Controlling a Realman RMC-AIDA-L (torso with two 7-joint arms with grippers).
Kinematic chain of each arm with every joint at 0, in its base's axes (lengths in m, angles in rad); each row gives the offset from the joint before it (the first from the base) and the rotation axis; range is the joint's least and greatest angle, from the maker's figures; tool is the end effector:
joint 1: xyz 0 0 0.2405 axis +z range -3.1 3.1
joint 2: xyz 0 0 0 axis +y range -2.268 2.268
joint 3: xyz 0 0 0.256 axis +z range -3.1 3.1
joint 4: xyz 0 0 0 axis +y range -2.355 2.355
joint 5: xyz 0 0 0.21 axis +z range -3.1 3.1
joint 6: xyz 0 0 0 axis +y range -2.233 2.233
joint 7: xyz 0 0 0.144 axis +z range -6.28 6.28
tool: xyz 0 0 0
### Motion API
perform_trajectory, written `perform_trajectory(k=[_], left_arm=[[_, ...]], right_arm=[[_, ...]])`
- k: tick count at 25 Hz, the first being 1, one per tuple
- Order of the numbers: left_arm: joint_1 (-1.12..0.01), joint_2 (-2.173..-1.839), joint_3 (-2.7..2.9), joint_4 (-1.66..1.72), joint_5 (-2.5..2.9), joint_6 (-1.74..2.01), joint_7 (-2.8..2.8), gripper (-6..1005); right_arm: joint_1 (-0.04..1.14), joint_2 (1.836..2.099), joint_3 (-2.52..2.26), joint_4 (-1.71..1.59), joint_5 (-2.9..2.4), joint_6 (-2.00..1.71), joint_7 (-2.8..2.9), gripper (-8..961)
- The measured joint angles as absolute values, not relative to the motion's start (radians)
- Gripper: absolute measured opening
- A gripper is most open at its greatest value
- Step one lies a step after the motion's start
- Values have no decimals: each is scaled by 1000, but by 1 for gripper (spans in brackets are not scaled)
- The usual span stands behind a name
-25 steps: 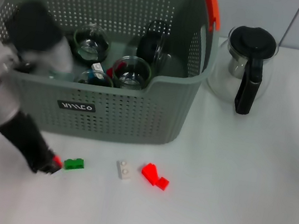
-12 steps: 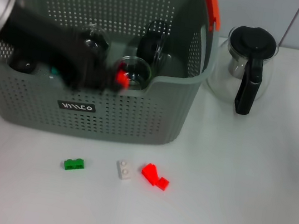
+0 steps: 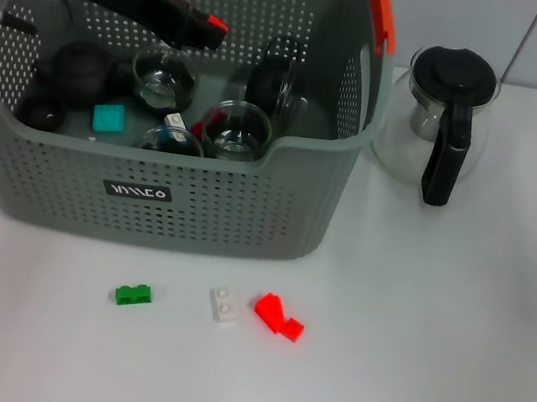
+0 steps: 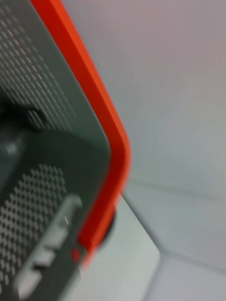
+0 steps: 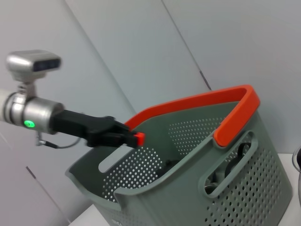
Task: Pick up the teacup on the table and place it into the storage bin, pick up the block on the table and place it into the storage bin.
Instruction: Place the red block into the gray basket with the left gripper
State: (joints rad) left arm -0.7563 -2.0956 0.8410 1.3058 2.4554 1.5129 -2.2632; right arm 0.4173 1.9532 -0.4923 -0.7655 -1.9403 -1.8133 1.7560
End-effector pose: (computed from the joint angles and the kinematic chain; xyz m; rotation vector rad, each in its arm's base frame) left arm -0.1495 0.4106 0.0758 -2.5178 -0.7914 -0.1278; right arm 0.2958 0.3008 0.0972 -2.5218 1.0447 0.9195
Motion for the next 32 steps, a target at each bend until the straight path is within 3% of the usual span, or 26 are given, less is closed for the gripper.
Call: perform_trajectory(k=[9, 16, 23, 32], left_arm=[[-811, -2109, 999, 1122, 2688, 1287, -2319, 271], [-814, -2144, 1024, 1107, 2775, 1198, -2330, 285], [-814, -2151, 1026, 1106, 2775, 1191, -2339, 299], [-705, -2172, 1021, 1323, 2557, 1260, -2362, 484]], right_arm=[[422, 1951, -478, -766, -1940, -1813, 1752, 823], [423, 1953, -468, -766, -1939, -1815, 1734, 823], [420, 1954, -462, -765, -1939, -1821, 1731, 823], [423, 1956, -442, -765, -1939, -1824, 1730, 824]])
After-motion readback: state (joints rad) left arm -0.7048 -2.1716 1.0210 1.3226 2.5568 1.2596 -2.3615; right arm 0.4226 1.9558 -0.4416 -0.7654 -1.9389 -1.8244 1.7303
